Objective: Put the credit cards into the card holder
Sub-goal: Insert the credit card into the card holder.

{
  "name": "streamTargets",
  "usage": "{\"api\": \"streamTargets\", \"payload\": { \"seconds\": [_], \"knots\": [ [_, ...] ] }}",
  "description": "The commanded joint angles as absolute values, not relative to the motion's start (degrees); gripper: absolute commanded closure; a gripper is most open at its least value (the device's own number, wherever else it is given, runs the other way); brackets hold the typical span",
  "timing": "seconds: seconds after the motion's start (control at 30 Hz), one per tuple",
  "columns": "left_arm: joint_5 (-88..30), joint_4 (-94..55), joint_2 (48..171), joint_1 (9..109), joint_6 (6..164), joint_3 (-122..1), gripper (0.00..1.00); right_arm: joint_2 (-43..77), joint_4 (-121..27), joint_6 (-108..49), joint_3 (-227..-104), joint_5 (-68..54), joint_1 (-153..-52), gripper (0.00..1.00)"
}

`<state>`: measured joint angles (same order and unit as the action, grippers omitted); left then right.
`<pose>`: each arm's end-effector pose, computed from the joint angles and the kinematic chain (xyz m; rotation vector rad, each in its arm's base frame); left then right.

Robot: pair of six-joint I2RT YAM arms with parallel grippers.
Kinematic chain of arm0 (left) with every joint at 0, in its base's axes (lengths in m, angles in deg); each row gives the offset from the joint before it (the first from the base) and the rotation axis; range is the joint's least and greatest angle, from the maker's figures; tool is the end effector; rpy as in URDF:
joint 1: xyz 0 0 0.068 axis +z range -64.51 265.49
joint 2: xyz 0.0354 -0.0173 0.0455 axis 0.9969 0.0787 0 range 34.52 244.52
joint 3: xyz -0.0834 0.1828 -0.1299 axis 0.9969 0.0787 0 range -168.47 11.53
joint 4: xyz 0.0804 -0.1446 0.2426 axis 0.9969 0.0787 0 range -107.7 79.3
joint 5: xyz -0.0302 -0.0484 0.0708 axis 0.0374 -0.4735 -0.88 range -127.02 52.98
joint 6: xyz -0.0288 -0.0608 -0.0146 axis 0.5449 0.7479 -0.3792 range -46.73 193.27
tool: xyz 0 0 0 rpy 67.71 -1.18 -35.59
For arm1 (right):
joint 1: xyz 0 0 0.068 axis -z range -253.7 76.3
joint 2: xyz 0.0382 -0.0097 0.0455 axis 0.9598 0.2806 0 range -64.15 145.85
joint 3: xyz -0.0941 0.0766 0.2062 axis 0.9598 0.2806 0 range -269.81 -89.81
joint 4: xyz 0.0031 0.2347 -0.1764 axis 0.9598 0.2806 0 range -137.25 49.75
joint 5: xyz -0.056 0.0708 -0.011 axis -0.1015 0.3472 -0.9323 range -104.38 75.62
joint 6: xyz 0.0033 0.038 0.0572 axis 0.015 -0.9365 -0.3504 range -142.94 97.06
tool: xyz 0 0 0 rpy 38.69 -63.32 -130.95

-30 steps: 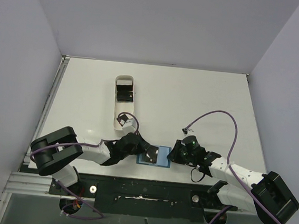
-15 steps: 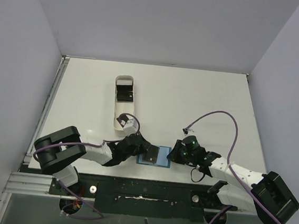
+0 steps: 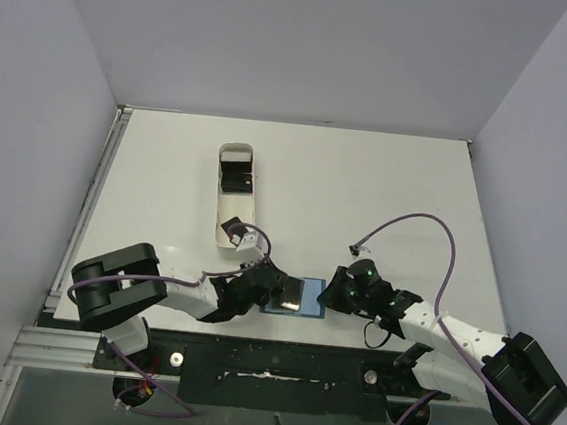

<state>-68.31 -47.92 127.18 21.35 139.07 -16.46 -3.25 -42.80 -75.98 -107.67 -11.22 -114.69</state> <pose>0.1589 -0.2614 0.0471 -0.3482 2.1444 -0.7710 0.1799 0.1605 0.0716 0.2419 2.5541 0.7783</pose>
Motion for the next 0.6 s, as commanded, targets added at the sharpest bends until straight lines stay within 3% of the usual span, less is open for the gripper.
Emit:
{"api": "streamTargets", "payload": {
  "seconds": [0.0, 0.57],
  "knots": [
    [-71.9, -45.5, 128.4, 20.6, 140.5, -18.1, 1.00, -4.0, -44.9, -77.2, -107.7, -11.9, -115.3, 0.87],
    [-81.8, -42.7, 130.2, 15.0, 142.3, -21.4, 1.00, -3.7, -49.0, -82.3, -105.3, -11.1, -115.9, 0.88]
  ]
}}
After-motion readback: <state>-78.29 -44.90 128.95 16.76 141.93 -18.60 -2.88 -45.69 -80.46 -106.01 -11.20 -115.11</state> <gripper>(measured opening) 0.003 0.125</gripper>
